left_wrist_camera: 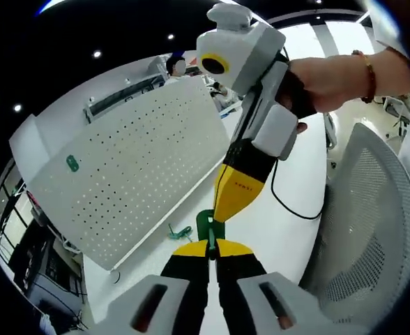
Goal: Insert the hook assembly into the mounting plate slot until the hook locks in place.
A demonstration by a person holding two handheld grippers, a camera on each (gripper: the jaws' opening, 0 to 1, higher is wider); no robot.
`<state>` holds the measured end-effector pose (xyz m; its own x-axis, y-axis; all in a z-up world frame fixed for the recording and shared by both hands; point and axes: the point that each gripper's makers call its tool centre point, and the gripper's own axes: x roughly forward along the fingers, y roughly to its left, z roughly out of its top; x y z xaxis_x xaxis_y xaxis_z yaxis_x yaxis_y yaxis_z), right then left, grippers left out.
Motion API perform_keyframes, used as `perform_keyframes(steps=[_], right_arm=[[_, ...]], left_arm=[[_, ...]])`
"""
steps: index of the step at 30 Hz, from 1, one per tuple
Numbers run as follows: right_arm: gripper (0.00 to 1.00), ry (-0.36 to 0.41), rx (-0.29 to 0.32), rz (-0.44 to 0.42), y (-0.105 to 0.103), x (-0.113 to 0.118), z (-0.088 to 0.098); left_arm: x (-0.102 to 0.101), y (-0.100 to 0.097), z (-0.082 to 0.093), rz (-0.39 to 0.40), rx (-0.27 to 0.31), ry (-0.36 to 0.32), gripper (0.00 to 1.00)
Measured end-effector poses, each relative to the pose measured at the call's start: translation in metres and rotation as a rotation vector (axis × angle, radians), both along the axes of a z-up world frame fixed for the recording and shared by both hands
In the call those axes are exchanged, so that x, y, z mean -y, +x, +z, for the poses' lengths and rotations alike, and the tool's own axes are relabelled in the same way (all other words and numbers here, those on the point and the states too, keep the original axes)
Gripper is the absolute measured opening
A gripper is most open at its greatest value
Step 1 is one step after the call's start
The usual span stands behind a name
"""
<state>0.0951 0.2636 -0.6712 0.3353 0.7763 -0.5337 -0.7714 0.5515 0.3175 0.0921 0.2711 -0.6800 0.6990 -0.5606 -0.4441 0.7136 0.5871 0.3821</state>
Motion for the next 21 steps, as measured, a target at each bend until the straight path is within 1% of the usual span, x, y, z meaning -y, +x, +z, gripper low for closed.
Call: perform_keyframes(steps=[2,5,6,7,8,10,14,15,16,17,18,20,21], right_arm=[[0.0,0.012,0.012,0.006,0.001,0.0,0.002],[0.0,0.033,0.056,0.025,0.003,-0.002,0.007],[0.0,0.027,0.084,0.045,0.003,-0.002,0.008],[0.01,0.025,0.098,0.048,0.003,-0.002,0.009],[0.03,0.017,0.129,0.043,0.006,-0.001,0.009],[0.09,0.005,0.184,0.037,0.011,0.001,0.01],[0.15,-0.004,0.222,0.023,0.013,0.006,0.01],[0.16,-0.007,0.221,0.021,0.013,0.008,0.009],[0.17,-0.008,0.224,0.017,0.013,0.01,0.009],[0.18,-0.006,0.24,0.014,0.014,0.011,0.011],[0.18,-0.002,0.268,0.012,0.016,0.011,0.013],[0.18,0.008,0.343,0.002,0.02,0.013,0.02],[0.2,0.005,0.349,-0.01,0.02,0.015,0.021]], left_arm=[[-0.001,0.001,0.002,0.002,0.008,-0.003,0.02],[-0.003,0.003,0.006,0.014,0.021,-0.018,0.02],[-0.004,0.004,0.007,0.017,0.021,-0.02,0.02],[-0.006,0.005,0.008,0.024,0.024,-0.021,0.02],[-0.007,0.007,0.009,0.031,0.027,-0.023,0.02],[-0.013,0.011,0.012,0.05,0.028,-0.044,0.02],[-0.021,0.016,0.015,0.067,0.026,-0.056,0.02],[-0.022,0.017,0.016,0.072,0.03,-0.057,0.02],[-0.024,0.019,0.018,0.081,0.031,-0.068,0.02],[-0.024,0.019,0.019,0.084,0.028,-0.08,0.02],[-0.025,0.02,0.021,0.093,0.025,-0.092,0.02],[-0.027,0.023,0.025,0.111,0.021,-0.124,0.02],[-0.028,0.024,0.027,0.114,0.028,-0.133,0.02]])
